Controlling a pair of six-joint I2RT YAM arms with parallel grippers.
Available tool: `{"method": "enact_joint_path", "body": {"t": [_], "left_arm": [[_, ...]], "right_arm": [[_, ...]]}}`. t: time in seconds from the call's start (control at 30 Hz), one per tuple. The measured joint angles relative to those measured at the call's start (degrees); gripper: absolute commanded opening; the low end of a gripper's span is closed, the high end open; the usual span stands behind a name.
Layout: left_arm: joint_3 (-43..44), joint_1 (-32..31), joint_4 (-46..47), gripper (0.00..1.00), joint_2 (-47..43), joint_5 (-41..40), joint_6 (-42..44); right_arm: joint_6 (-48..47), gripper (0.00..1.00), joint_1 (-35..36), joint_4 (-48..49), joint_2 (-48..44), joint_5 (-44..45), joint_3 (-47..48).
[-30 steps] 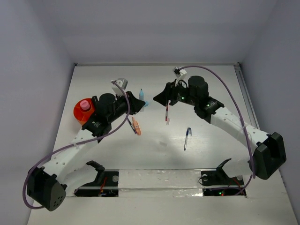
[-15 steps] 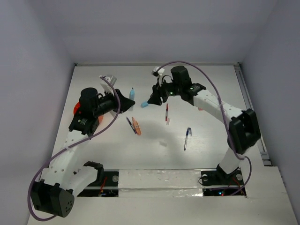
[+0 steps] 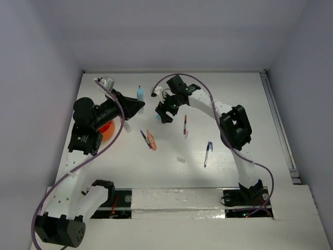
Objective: Sort the stationery into containers
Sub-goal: Close the pen cap on the pen.
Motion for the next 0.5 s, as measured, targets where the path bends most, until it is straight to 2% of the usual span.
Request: {"method": "enact_joint_path", "body": {"t": [0.13,0.27,0.43,0.5], "left_arm": [[0.76,-0.31,1.03,0.00,-0.04,-0.59,-0.09],[0.85,-0.35,-0.24,0.00,0.02,-1.60,0.28],[1.36,-0.35,-0.79,0.00,0.17,-2.36,0.63],[1.60,-0.35,-0.76,0.00,0.26,-2.60,0.74]], "right_arm": [[-2.82,0.87,1.46,-2.05,5.66,4.28,8.13],[-5.20,0.87,2.58,-2.38,9.38,7.10,12.17],[-7.52,0.83,3.52,-4.52,13.42,9.68,17.05],[-8.20,0.79,3.80,-4.76,14.69,10.34,18.29]]}}
